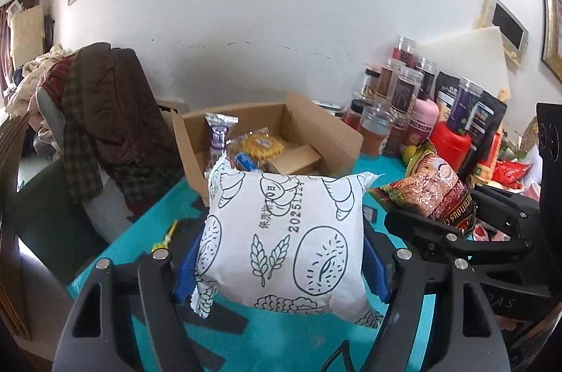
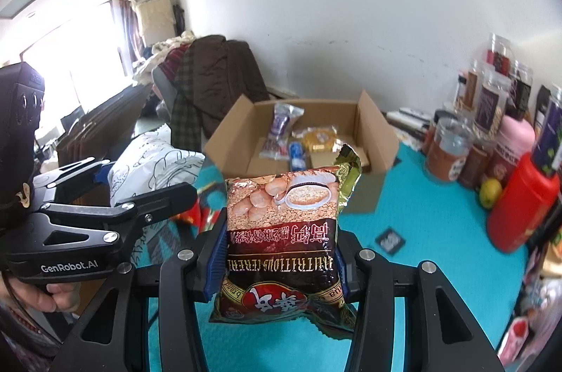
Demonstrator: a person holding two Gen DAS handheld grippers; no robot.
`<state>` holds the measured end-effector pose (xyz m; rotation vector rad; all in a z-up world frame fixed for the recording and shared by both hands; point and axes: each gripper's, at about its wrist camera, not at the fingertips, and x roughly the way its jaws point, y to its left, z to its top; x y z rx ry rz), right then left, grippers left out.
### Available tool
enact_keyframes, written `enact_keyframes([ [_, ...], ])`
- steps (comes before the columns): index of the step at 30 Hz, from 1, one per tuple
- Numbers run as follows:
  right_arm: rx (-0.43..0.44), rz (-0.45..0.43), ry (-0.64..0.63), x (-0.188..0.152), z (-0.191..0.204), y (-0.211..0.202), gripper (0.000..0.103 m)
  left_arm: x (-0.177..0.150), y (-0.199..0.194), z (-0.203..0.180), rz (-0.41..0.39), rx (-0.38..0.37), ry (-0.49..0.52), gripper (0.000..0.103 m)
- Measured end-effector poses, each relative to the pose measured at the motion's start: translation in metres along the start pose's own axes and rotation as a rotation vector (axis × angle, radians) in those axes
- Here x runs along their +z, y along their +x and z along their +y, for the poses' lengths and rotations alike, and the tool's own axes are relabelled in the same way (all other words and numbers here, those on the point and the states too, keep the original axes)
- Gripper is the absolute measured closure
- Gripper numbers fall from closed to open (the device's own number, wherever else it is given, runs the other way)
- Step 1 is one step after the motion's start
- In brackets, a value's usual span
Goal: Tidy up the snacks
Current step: 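Lift the white bread bag and cereal bag and carry them toward the box, then lower both bags into the cardboard box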
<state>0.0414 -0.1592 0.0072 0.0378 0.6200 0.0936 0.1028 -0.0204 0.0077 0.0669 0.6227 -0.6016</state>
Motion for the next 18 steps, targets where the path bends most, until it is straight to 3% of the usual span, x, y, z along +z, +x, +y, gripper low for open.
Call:
enact_keyframes([
  [18, -0.005, -0.055, -0.052, 0.069, -0.031, 0.055, 0.055, 0.068, 0.061, 0.03, -0.036, 0.017, -0.004, 0.028],
])
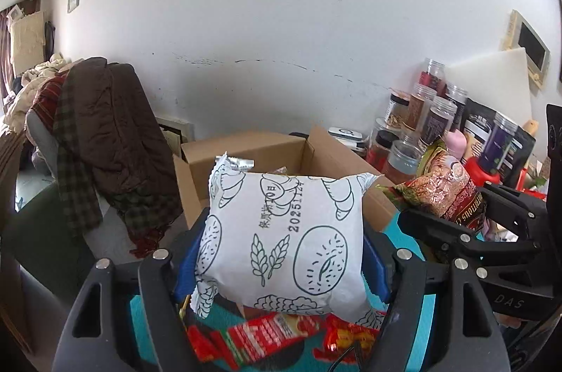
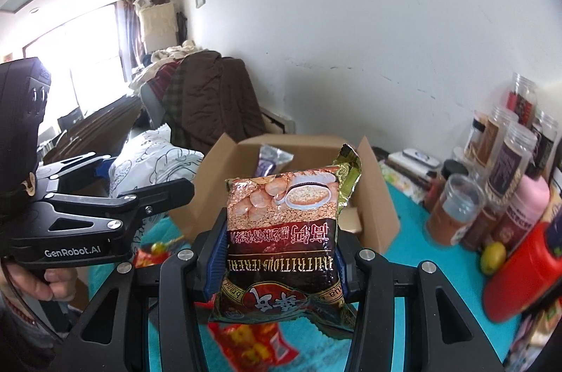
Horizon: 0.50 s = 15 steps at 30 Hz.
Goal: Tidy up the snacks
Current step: 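Lower both bags into the cardboard box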
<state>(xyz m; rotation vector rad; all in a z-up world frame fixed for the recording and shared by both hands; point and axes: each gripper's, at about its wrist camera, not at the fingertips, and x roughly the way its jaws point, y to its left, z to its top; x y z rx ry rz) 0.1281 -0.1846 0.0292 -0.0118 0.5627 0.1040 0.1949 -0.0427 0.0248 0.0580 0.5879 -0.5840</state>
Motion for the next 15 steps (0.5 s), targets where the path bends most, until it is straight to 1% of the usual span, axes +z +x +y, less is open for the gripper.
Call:
enact_keyframes([
  [4, 0.01, -0.009, 0.004, 0.013, -0.01, 0.014, 0.055, 0.014, 0.018, 0.003, 0.0, 0.021, -0.004, 0.028],
  [10, -0.013, -0.017, 0.009, 0.029, -0.024, 0.035, 0.055, 0.029, 0.045, 0.007, 0.004, 0.038, -0.012, 0.028],
  [15, -0.007, -0.012, 0.029, 0.04, -0.039, 0.053, 0.055, 0.036, 0.073, 0.011, 0.026, 0.054, -0.019, 0.028],
])
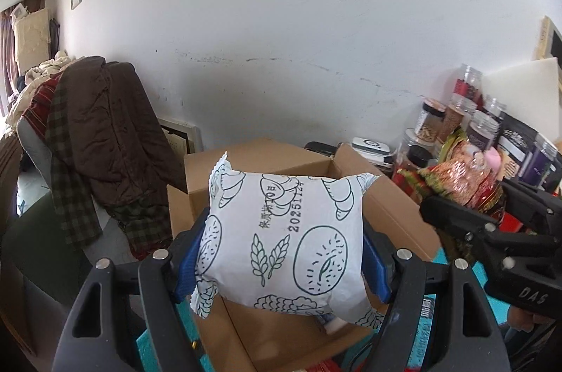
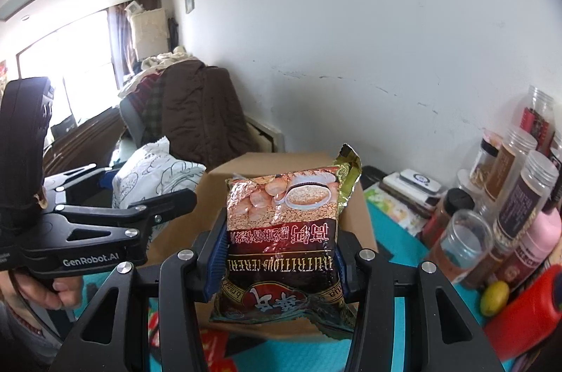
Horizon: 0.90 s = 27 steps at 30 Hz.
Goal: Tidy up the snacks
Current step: 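Lower both bags into the cardboard box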
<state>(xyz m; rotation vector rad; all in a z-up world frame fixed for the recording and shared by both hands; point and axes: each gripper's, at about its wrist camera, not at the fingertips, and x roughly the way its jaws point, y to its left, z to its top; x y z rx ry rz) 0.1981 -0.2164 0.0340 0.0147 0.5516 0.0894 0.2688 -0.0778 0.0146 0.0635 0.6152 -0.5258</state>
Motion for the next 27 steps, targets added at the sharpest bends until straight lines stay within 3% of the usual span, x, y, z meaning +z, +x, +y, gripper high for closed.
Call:
enact_keyframes([
  [18, 0.079, 0.129, 0.161, 0.001, -0.04, 0.078, 0.055, 0.0, 0.089, 0.019, 0.199, 0.034, -0.049, 0.028],
  [27, 0.075, 0.237, 0.196, -0.018, -0.047, 0.111, 0.055, -0.011, 0.107, 0.022, 0.29, 0.119, -0.026, 0.028],
])
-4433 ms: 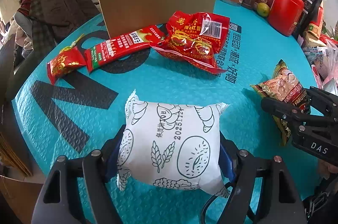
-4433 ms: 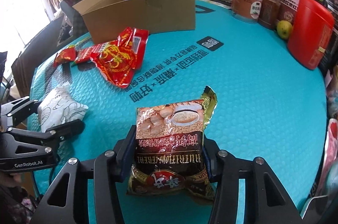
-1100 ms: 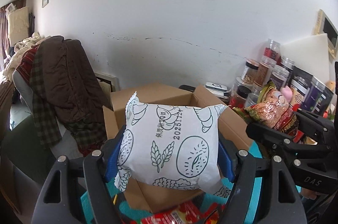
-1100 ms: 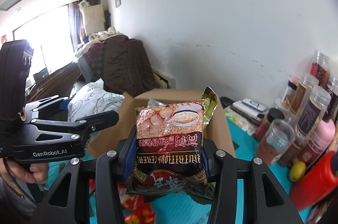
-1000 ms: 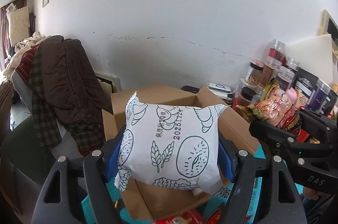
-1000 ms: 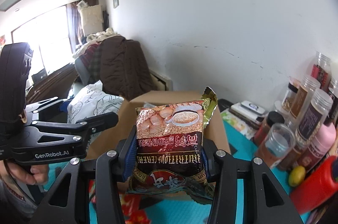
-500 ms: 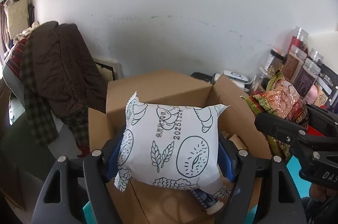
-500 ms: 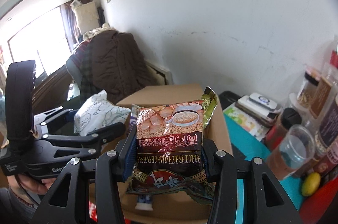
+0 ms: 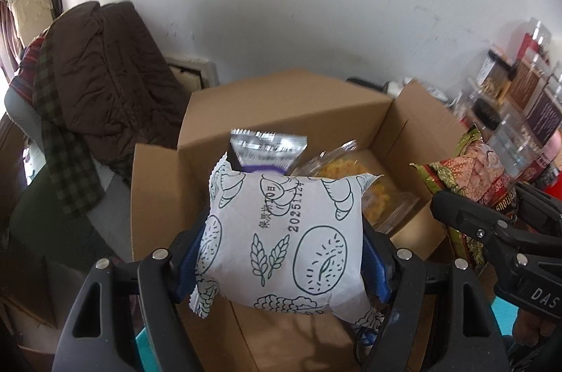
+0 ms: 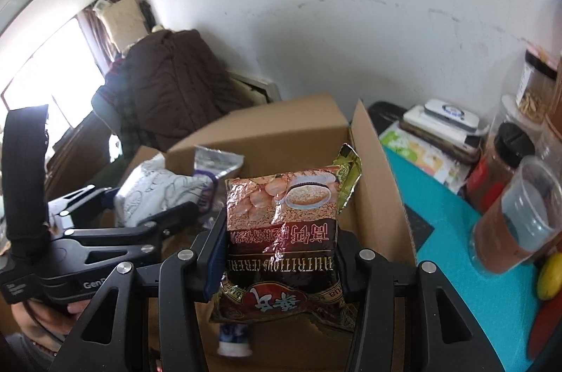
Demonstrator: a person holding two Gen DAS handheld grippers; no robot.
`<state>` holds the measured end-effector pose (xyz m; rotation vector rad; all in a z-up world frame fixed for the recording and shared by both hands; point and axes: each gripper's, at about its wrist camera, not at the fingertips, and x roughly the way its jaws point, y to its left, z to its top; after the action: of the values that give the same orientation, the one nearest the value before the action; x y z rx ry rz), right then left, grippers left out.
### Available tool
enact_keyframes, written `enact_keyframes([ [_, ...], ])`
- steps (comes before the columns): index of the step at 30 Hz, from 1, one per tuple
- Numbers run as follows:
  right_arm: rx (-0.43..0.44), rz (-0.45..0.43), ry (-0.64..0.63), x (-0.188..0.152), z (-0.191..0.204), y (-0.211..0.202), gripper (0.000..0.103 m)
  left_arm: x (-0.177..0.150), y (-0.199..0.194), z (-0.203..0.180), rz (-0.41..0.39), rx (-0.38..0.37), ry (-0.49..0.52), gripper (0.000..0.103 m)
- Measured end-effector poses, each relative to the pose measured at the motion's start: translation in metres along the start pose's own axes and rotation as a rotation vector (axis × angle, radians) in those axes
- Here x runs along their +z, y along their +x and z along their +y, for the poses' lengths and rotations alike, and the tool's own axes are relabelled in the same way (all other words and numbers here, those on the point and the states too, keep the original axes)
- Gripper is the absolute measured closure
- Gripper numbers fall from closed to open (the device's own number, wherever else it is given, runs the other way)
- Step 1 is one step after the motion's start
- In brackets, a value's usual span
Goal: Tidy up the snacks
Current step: 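Lower both bags into the cardboard box, then open both tools to release the bags and withdraw from the box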
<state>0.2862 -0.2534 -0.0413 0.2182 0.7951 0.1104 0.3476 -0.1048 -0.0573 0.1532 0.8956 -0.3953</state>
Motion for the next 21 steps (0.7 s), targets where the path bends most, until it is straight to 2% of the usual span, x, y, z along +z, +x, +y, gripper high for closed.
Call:
enact_keyframes([
  [8, -0.013, 0.035, 0.031, -0.004, -0.005, 0.013, 0.054, -0.006, 0.019, 0.0, 0.079, 0.035, -0.001, 0.028],
  [15, 0.039, 0.07, 0.067, -0.006, -0.01, 0.023, 0.053, -0.01, 0.028, -0.01, 0.125, 0.062, 0.022, 0.027],
  [18, 0.031, 0.07, 0.061, -0.006, -0.008, 0.022, 0.052, -0.01, 0.024, -0.014, 0.109, 0.102, 0.035, 0.027],
  [21, 0.014, 0.059, 0.045, -0.006, -0.004, 0.018, 0.046, -0.007, 0.015, -0.016, 0.074, 0.146, 0.045, 0.027],
])
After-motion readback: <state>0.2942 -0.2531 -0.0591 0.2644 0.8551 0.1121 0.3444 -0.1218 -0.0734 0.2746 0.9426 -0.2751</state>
